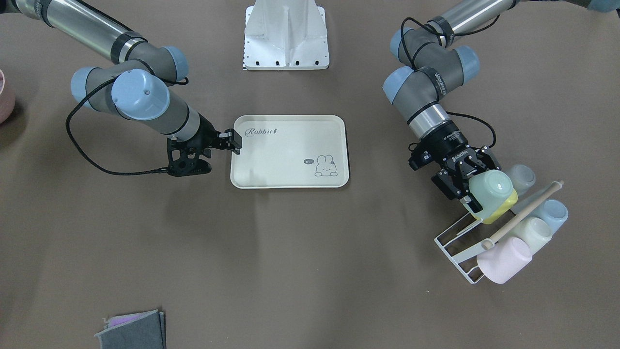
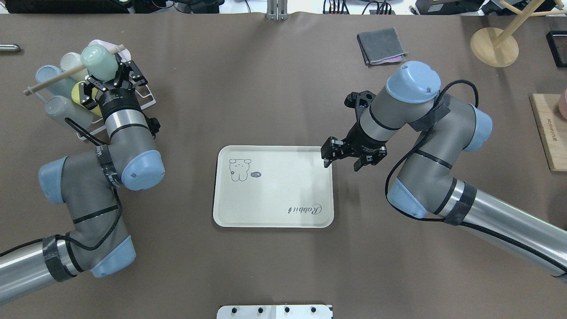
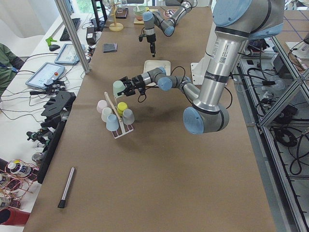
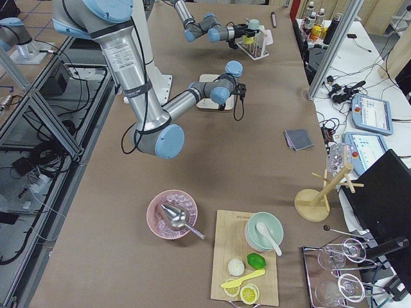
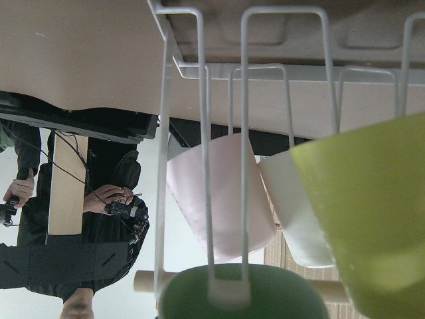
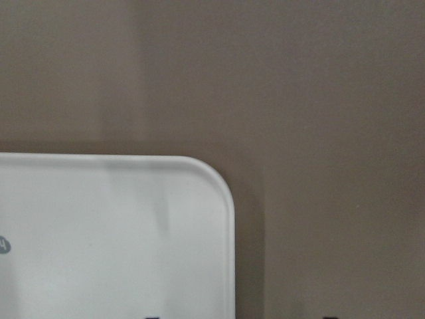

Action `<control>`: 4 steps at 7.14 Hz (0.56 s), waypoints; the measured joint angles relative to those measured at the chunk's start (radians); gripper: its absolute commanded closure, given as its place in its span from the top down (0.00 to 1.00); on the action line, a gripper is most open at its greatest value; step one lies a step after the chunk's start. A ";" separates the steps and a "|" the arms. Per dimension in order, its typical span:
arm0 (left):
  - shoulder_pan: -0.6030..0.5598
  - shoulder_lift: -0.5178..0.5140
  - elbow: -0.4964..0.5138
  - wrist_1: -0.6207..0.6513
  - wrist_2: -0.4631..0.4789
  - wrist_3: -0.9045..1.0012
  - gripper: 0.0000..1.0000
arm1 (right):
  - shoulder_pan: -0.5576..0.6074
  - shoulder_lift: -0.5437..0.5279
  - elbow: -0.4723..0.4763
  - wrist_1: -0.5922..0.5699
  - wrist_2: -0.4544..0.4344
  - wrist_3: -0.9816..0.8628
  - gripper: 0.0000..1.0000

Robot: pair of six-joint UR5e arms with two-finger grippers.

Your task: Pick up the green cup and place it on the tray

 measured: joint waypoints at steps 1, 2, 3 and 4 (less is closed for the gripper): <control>0.000 0.002 -0.023 -0.043 -0.001 0.034 0.56 | 0.018 -0.004 0.009 -0.033 -0.004 -0.008 1.00; 0.000 0.006 -0.031 -0.110 -0.004 0.058 0.56 | 0.040 -0.008 0.018 -0.080 -0.007 -0.033 1.00; 0.002 0.010 -0.037 -0.191 -0.006 0.070 0.57 | 0.076 -0.010 0.025 -0.141 -0.009 -0.092 1.00; 0.007 0.010 -0.044 -0.281 -0.008 0.074 0.57 | 0.123 -0.025 0.040 -0.203 -0.009 -0.164 0.99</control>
